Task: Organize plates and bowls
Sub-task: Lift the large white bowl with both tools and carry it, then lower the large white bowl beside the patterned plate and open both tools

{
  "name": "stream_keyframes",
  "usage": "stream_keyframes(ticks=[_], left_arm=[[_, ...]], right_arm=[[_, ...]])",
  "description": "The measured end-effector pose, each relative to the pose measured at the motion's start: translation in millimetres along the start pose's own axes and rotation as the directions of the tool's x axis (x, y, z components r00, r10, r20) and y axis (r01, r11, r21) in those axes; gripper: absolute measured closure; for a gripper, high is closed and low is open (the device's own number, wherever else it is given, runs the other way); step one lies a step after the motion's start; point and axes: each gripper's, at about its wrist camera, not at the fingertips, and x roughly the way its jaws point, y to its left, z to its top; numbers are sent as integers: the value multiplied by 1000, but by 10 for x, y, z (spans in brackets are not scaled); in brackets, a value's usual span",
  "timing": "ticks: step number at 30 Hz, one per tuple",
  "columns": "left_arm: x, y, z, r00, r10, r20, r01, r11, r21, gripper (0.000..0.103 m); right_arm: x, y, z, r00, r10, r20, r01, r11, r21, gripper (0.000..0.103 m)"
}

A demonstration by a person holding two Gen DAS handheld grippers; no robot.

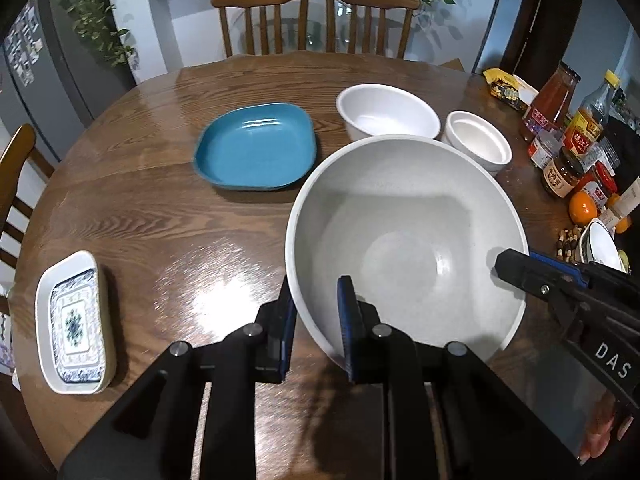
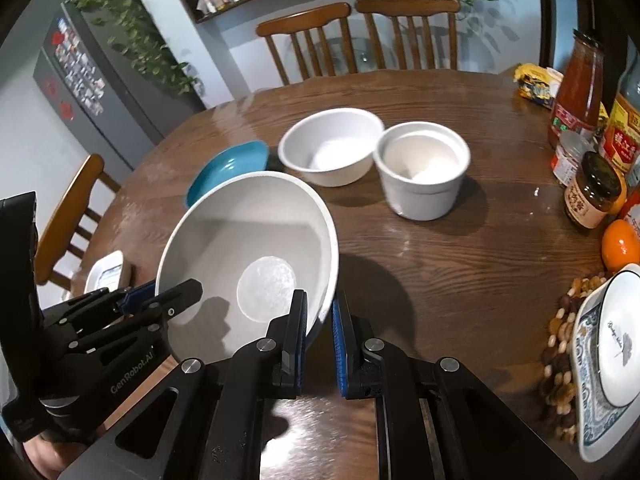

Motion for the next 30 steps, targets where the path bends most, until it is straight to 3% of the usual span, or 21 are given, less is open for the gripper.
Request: stream_keyframes(ticks=[18,30], left_arm=[[-14,874,-264,996,79,-51,-83,993,-87,85],[151,1252,-294,990,113,-87,-121,988,-95,85]], right_arm=[[418,852,-88,993,66,-98,-72,995,-64,89],[683,1168,-83,988,67,-139,-76,995,-59,89]])
